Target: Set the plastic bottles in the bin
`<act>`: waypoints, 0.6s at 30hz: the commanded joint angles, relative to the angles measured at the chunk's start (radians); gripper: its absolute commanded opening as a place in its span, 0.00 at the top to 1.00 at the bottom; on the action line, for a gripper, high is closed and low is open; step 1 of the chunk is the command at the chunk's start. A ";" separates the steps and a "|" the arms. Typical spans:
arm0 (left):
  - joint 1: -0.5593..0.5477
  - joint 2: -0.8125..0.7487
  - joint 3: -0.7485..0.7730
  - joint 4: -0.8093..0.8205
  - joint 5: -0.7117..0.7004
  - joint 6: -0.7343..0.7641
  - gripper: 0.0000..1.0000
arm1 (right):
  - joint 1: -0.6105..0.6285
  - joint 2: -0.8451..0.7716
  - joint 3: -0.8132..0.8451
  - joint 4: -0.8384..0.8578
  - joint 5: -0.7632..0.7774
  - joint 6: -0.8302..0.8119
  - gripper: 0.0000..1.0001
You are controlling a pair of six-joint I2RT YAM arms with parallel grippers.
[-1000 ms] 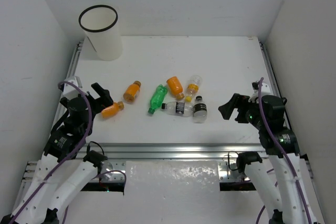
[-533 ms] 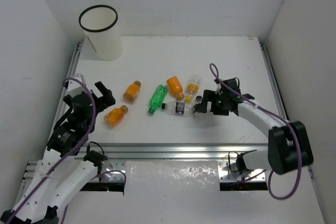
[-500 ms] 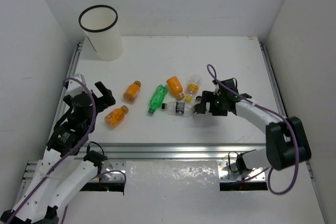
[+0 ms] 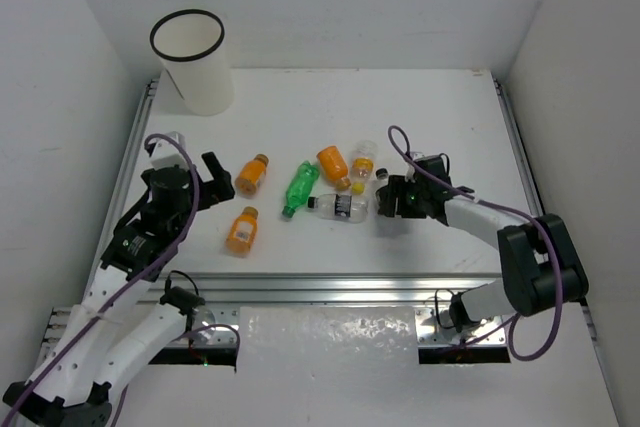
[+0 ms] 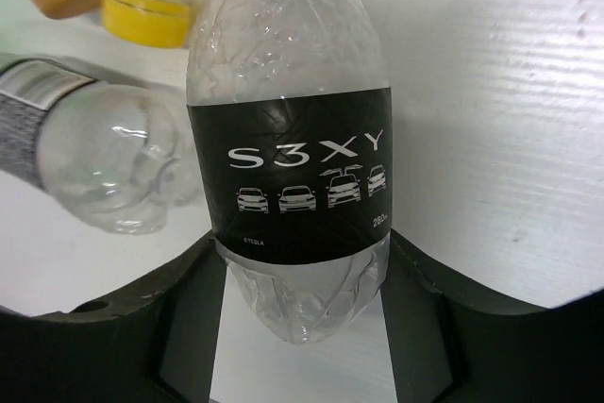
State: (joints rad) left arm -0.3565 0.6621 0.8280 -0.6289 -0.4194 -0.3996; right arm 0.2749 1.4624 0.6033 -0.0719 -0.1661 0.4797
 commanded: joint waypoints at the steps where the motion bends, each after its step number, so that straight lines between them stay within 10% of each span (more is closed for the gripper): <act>1: 0.011 0.042 0.008 0.057 0.082 0.036 0.00 | 0.001 -0.085 0.030 0.034 0.026 -0.053 0.72; 7: 0.011 0.054 0.034 0.098 0.265 0.006 0.00 | 0.003 -0.300 0.015 -0.086 0.039 -0.035 0.74; 12: -0.030 0.120 -0.095 0.596 0.890 -0.222 0.00 | 0.006 -0.464 0.004 0.066 -0.387 0.028 0.75; 18: -0.188 0.292 -0.072 0.920 0.887 -0.291 0.00 | 0.044 -0.519 0.059 0.191 -0.558 0.117 0.75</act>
State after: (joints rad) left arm -0.5003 0.8951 0.7258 0.0185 0.3599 -0.6163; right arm 0.3065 0.9539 0.6125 -0.0006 -0.5610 0.5404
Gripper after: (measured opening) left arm 0.996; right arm 0.589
